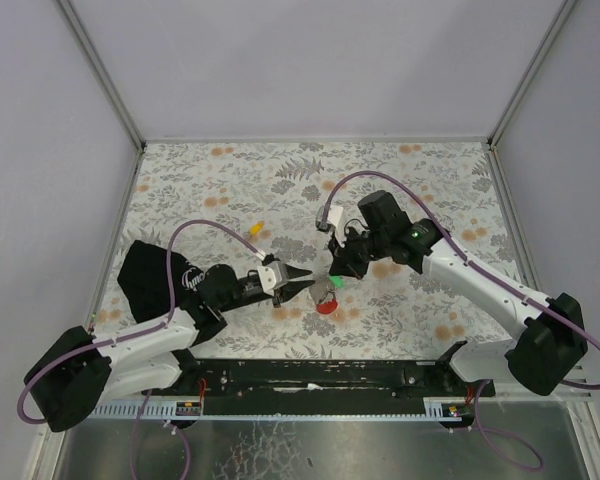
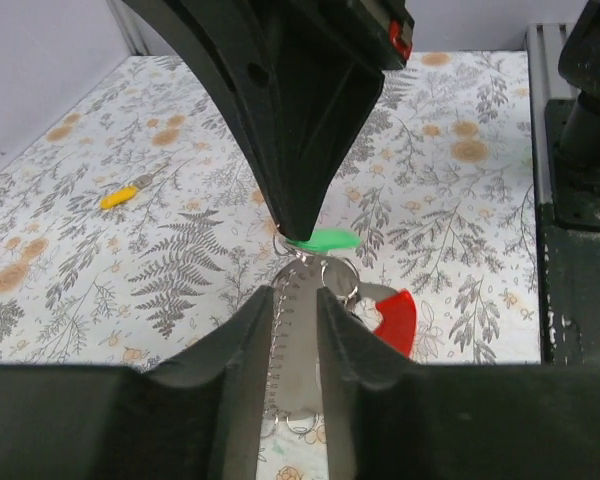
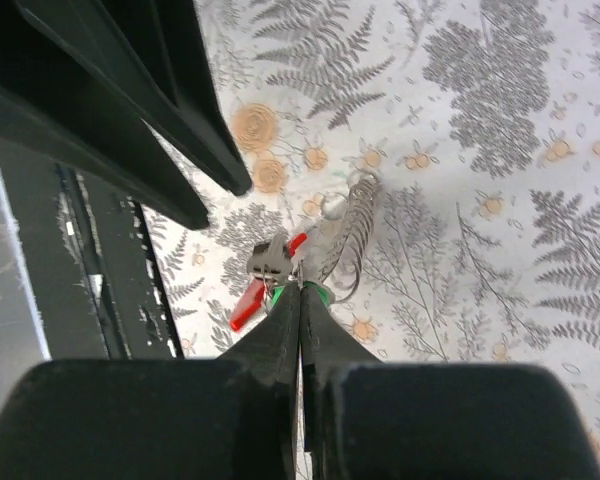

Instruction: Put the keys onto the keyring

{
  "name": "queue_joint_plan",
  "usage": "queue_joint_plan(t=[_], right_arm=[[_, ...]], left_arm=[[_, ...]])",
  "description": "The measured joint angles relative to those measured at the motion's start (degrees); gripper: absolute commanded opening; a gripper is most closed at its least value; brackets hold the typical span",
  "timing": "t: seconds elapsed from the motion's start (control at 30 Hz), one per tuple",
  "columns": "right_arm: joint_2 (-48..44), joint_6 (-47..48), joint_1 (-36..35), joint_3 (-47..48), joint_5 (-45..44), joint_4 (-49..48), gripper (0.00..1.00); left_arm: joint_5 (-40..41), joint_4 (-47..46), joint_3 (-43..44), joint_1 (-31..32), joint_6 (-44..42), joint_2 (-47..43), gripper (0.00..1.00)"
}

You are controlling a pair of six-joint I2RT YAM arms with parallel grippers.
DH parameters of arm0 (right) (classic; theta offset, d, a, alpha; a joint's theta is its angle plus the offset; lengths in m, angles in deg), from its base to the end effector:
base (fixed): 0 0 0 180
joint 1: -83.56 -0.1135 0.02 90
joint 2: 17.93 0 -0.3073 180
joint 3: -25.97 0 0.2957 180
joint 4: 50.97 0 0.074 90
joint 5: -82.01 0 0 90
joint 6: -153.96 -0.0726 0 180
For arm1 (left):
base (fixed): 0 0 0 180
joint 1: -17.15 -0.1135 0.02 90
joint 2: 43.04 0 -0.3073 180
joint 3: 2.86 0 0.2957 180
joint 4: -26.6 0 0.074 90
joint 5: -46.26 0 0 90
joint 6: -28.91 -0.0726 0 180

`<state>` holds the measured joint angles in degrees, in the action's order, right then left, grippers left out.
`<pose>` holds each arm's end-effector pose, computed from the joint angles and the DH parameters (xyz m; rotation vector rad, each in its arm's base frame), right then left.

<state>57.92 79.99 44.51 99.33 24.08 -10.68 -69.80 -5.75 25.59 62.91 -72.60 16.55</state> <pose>0.2396 0.2440 0.3066 -1.3237 1.9116 0.8509 0.1563 -0.2062 0.2285 1.0767 1.1986 -0.8183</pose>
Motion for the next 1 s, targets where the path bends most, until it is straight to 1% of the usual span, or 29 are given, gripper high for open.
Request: queue_joint_plan(t=[0.17, 0.3, 0.4, 0.57, 0.73, 0.8, 0.83, 0.87, 1.0], right_arm=[[0.0, 0.1, 0.3, 0.0, -3.0, 0.7, 0.0], [0.2, 0.0, 0.4, 0.0, -6.2, 0.7, 0.0], [0.5, -0.4, 0.4, 0.1, -9.4, 0.7, 0.0], [1.7, -2.1, 1.2, 1.2, -16.4, -0.4, 0.0], [1.7, -6.2, 6.0, 0.7, -19.6, -2.6, 0.0], [1.5, -8.2, 8.6, -0.8, -19.5, -4.3, 0.0], [1.3, -9.5, 10.1, -2.1, -19.4, -5.5, 0.0], [1.0, -10.9, 11.6, -3.7, -19.4, -6.4, 0.0], [-1.1, -16.2, 16.4, -11.6, -20.6, -10.1, 0.0]], left_arm=[[2.8, 0.2, -0.5, 0.0, 0.0, -2.1, 0.41], [6.6, 0.5, -1.4, 0.0, 0.2, -3.8, 0.52], [10.7, 0.7, -2.1, 0.0, 0.8, -4.7, 0.6], [18.3, 1.2, -2.4, -0.2, 2.8, -5.0, 0.78], [25.4, 1.7, -2.4, -1.2, 5.8, -5.0, 0.87], [27.3, 1.9, -2.4, -2.0, 7.1, -5.0, 0.94], [28.1, 2.1, -2.4, -2.5, 8.0, -5.0, 0.98], [29.0, 2.5, -2.4, -3.1, 8.8, -5.1, 1.0], [31.4, 3.9, -2.4, -5.6, 12.2, -6.1, 1.0]])
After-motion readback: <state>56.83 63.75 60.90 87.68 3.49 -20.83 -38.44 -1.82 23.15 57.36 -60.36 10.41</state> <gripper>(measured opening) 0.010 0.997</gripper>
